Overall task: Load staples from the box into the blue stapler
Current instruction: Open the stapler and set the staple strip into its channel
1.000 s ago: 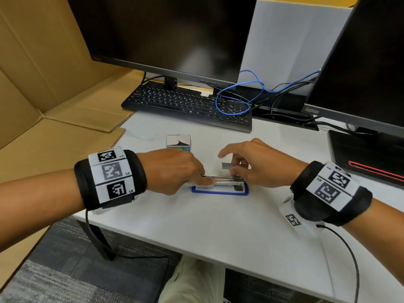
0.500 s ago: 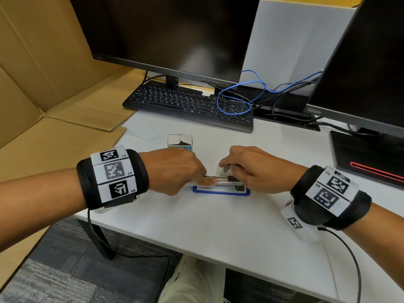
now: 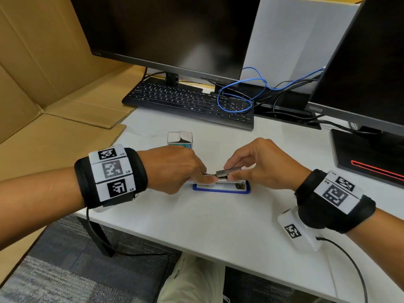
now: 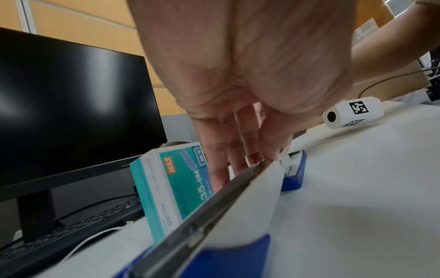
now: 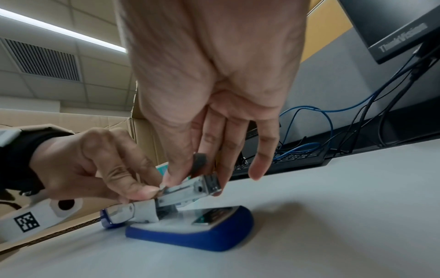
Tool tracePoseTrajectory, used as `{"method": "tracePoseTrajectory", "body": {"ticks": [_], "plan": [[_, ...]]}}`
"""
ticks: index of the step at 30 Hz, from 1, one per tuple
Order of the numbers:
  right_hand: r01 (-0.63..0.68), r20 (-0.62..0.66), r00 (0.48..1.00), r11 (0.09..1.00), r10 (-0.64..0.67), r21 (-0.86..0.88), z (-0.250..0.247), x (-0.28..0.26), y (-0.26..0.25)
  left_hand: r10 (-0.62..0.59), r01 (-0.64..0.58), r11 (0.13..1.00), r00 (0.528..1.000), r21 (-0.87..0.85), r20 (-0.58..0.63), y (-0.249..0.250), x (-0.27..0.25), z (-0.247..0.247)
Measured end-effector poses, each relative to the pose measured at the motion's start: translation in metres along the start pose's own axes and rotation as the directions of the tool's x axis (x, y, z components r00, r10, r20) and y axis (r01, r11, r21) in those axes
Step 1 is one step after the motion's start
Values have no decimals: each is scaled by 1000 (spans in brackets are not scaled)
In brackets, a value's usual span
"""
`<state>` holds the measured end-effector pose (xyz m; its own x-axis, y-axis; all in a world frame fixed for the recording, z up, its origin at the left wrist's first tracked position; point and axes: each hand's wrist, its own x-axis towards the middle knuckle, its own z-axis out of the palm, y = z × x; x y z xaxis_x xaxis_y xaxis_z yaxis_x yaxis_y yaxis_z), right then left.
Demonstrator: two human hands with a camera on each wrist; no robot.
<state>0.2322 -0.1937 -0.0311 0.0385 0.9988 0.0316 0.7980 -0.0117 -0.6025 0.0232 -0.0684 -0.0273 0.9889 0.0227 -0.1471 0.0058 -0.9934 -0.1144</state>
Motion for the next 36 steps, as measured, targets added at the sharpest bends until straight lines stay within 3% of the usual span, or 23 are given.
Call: {"method": "tracePoseTrajectory", "body": {"ticks": [6,9,12,14,24,36], "plan": [[-18,8,1000,1000,18,-16,0,-2,-1,-7,6,1000,998,-25,-60,-2,0,5],[-18,5,1000,999,18,-48,1,-2,-2,-30,6,987,989,-159,-147,-1,-2,6],[-20,9,1000,998,20,-57,1,-2,-3,-197,84,923,941,-375,-275,4,-3,3],[-21,3,1000,998,21,-59,0,-2,-4,-318,159,876,901,-456,-296,9,1,2],[-13,-61,998,999,11,-32,6,-8,-6,-380,284,844,915,-456,-135,24,32,-1],[-20,-76,997,994,12,-105,-7,-19,-4,-406,322,822,910,-470,-85,26,32,-7]]}}
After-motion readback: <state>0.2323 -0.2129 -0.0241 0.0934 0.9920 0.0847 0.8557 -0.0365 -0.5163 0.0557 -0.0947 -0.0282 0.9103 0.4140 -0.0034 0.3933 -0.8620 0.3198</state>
